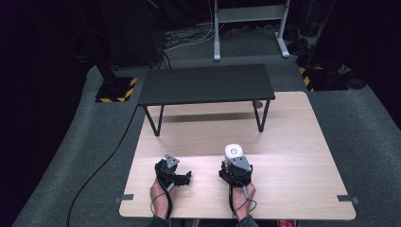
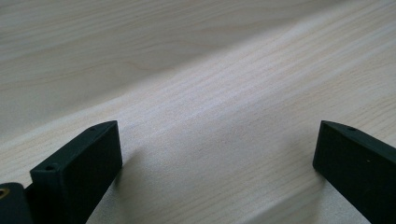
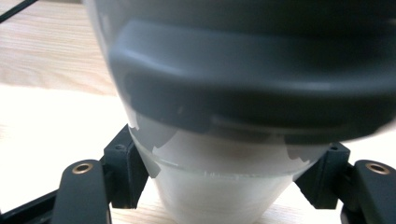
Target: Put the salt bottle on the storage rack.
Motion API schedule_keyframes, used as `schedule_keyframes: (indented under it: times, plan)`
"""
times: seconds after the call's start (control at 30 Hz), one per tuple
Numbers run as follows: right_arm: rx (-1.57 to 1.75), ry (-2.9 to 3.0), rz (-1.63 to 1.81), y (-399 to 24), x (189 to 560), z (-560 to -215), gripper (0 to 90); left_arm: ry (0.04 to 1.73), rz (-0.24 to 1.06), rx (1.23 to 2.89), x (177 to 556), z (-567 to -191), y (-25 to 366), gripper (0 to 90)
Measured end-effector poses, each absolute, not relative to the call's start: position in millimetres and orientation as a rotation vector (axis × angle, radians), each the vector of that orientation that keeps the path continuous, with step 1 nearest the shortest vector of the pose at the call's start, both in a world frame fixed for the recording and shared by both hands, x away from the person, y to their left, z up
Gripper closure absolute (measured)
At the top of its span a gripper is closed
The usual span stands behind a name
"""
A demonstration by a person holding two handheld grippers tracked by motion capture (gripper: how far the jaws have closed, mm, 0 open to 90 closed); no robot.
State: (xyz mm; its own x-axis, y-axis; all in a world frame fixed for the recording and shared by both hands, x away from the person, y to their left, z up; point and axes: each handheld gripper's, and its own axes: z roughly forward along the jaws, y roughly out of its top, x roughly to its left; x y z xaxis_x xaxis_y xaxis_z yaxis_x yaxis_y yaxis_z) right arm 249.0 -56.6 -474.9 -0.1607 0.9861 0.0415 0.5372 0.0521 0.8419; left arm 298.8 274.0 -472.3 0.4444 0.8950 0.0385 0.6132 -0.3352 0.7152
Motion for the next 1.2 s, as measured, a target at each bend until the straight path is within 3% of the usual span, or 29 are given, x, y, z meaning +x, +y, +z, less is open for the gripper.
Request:
schedule_keyframes:
  times: [1.2]
  plan:
    - [1.619,1.664,0.888,-114,265,-460,28.8,1.259,0.578,2.068,299,-472,274,1.0]
